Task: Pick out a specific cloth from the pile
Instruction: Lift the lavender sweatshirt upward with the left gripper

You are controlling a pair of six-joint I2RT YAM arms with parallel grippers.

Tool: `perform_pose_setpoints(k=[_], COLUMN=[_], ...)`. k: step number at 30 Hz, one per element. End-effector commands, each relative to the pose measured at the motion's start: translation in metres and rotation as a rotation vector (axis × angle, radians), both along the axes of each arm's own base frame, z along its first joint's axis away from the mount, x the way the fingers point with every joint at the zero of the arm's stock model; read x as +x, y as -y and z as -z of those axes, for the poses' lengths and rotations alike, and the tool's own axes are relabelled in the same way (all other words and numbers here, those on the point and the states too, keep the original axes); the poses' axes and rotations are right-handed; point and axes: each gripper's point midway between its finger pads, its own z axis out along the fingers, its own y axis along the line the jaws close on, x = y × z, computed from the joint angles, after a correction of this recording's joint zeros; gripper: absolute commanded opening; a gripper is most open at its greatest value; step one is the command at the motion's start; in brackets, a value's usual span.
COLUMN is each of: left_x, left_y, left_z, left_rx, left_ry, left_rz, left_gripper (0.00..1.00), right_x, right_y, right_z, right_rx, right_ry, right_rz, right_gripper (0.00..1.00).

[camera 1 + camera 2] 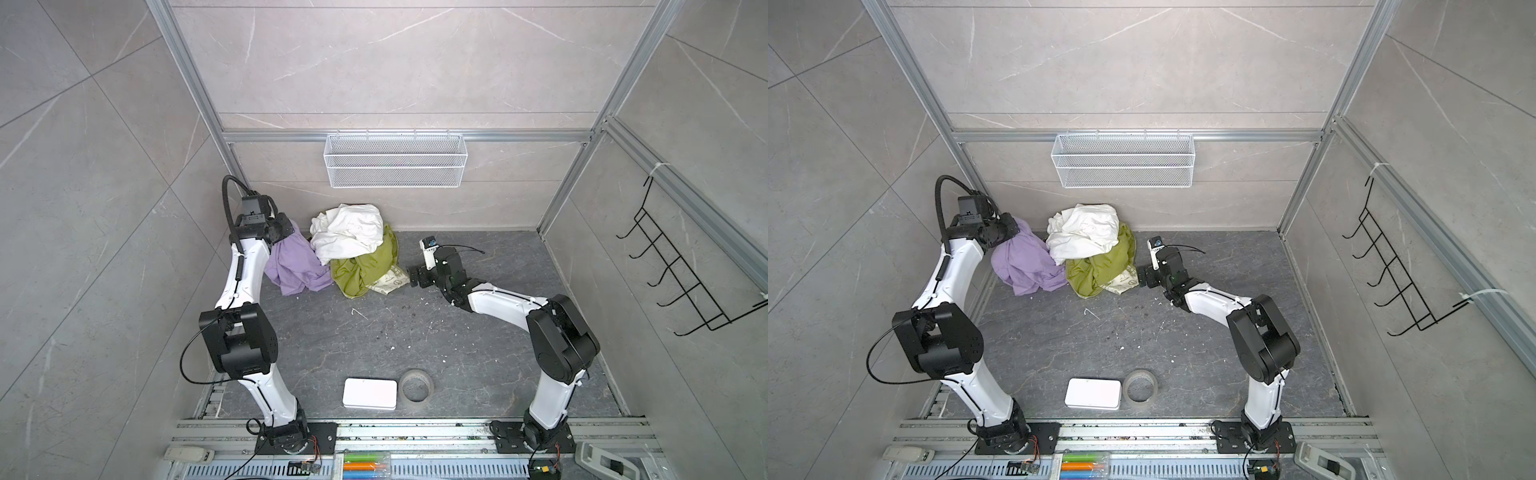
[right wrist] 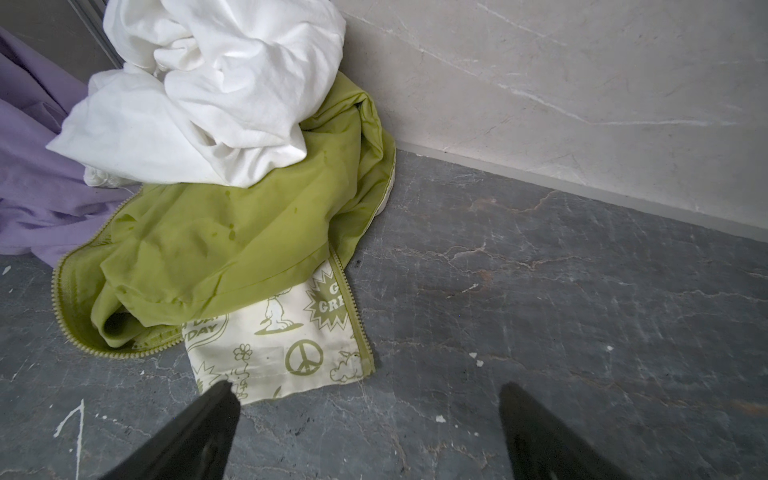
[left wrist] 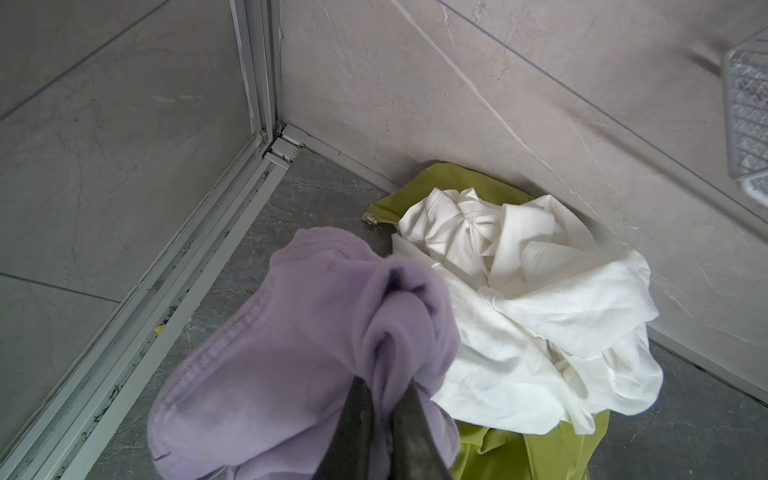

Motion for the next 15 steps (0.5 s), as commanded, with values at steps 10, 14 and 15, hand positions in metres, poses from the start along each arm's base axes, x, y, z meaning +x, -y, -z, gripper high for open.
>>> perform_pose_setpoints(k=[10, 14, 15], left_x=[-0.015, -0.017, -0.018], left_y=[0.011, 0.016, 0.017], left_z=[-0.082, -0.086, -0.089], left_rx=[-0.025, -0.043, -0.047], left_ry=[0.205, 0.216, 0.221], left_rz=[0.038, 0.055, 0.06], left_gripper=[0.0, 0.0, 0.0], right_x=[-0.005, -0.007, -0.007], right_y=[-0.01, -0.012, -0.012], right_z=[-0.033, -0.034, -0.035], right_rx=[0.063, 0.069, 0.069], right_ry=[0.06, 0.065, 0.067], right_rz=[-0.028, -0.036, -0.037], right_gripper=[1.0, 1.0, 1.0])
